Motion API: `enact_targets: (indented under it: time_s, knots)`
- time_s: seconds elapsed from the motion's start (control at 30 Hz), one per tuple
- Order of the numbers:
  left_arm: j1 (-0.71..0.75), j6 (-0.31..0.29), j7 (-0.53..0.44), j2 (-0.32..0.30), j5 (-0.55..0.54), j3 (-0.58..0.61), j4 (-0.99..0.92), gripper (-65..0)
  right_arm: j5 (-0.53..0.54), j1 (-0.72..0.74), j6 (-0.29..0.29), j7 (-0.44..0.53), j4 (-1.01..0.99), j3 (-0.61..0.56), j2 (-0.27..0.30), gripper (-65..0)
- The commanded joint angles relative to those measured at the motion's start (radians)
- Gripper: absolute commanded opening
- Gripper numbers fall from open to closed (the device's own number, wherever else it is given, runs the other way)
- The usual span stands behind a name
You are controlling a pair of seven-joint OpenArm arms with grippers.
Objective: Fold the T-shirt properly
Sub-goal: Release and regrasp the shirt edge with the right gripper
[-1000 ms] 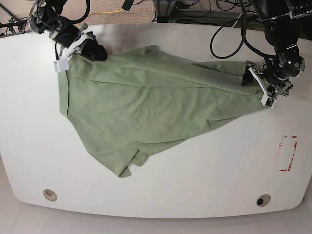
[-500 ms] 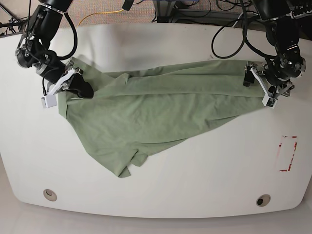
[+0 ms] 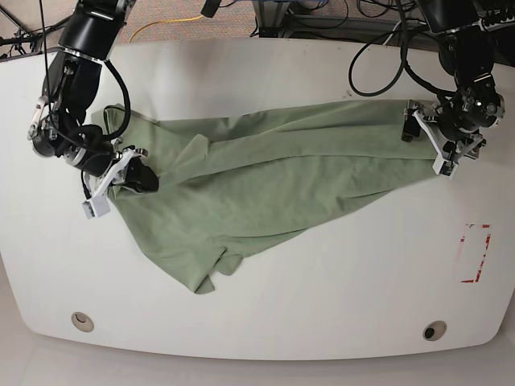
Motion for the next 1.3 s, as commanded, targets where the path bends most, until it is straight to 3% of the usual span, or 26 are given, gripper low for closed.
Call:
enact_targets:
  time_s: [0.0, 0.2, 0.27, 0.5, 0.57, 0.93, 1.2, 1.27]
  knots:
    - [-0.009, -0.002, -0.009, -0.014, -0.012, -0.003, 0.015, -9.6, -0.045, 0.058, 0.008, 0.026, 0.017, -0.023, 0.017, -65.0]
    - [-0.014, -0.002, -0.009, -0.014, -0.012, -0.003, 0.015, -9.6, -0.163, 0.124, 0.008, 0.043, 0.017, -0.089, 0.021, -64.7]
    - [-0.014, -0.002, -0.009, -0.014, -0.012, -0.003, 0.015, -9.6, -0.185, 0.124, 0.008, 0.043, 0.017, -0.094, 0.021, -59.9]
    - [-0.014, -0.002, -0.008, -0.016, -0.017, 0.035, 0.023, -9.6, -0.185, 0.057, 0.008, 0.044, 0.025, -0.014, 0.05, -19.3]
    - [-0.014, -0.002, -0.008, -0.016, -0.018, 0.035, 0.028, -9.6, -0.185, 0.034, 0.008, 0.044, 0.025, 0.015, 0.058, -15.5]
    - [0.043, -0.002, -0.011, -0.011, -0.018, 0.032, 0.143, -9.6, -0.205, -0.152, 0.003, 0.067, 0.019, 0.155, 0.13, -23.8]
    - [0.094, -0.002, -0.015, -0.009, -0.02, 0.029, 0.153, -9.6, -0.386, -0.233, 0.006, 0.173, 0.017, 0.155, 0.118, -23.3]
    - [0.106, -0.002, -0.017, -0.008, -0.02, 0.026, 0.152, -9.6, -0.426, -0.233, 0.008, 0.187, 0.017, 0.147, 0.092, -23.3]
